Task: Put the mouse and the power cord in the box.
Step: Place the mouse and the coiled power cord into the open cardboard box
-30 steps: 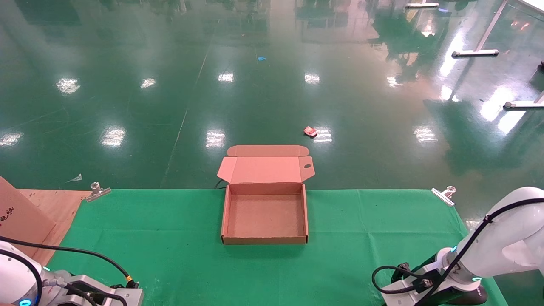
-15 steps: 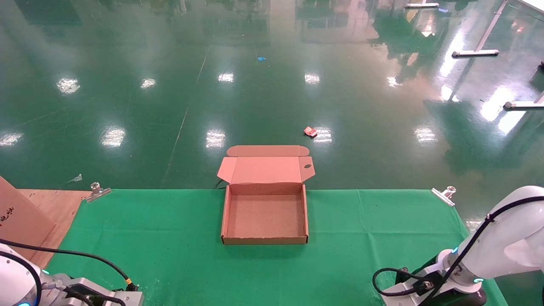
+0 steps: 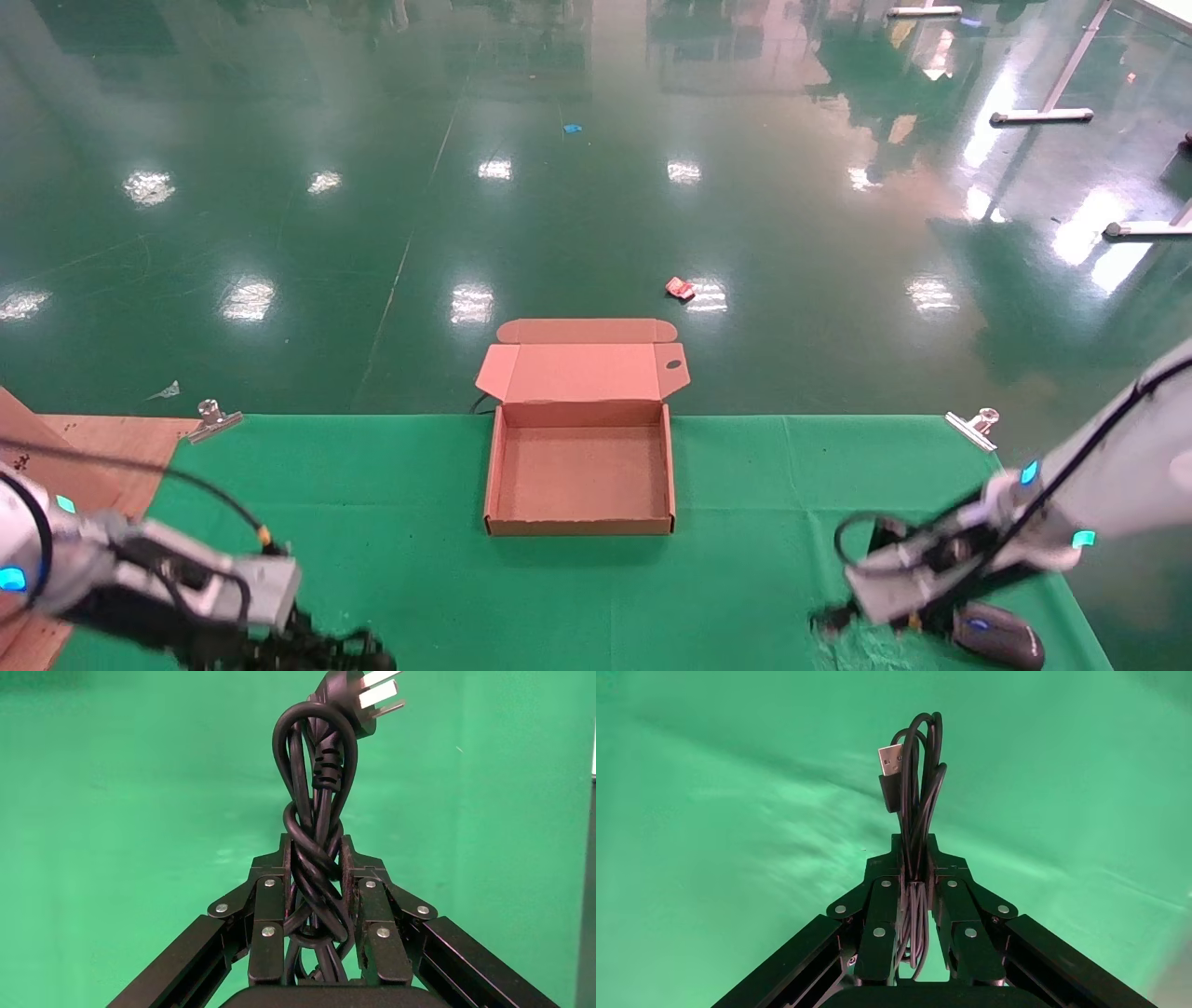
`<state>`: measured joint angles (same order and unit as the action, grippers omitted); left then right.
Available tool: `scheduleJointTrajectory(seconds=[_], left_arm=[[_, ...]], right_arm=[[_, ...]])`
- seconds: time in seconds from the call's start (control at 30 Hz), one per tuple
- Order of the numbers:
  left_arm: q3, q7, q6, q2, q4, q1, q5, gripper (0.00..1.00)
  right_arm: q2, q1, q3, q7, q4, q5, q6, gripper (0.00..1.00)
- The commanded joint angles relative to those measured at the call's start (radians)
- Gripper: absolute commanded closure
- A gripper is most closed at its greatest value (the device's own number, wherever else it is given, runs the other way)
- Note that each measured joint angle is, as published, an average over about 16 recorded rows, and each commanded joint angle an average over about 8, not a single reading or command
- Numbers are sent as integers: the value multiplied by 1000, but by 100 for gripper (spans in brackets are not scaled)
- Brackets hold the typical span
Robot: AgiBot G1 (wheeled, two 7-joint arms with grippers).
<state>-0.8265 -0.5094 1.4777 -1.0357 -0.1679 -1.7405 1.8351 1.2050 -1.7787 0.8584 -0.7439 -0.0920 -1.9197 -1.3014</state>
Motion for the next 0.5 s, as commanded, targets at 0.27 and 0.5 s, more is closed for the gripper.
scheduleJointTrajectory(seconds=[0.27,0.5], left_arm=[[-3,111,87,-5,-161,-135,4,100],[-14,247,105,-51,-343,-245,-26,100]], right_arm=[[-29,-146,-23,42,-117,33,-138,100],[-24,-227,-58,164,-282,81,-204,100]])
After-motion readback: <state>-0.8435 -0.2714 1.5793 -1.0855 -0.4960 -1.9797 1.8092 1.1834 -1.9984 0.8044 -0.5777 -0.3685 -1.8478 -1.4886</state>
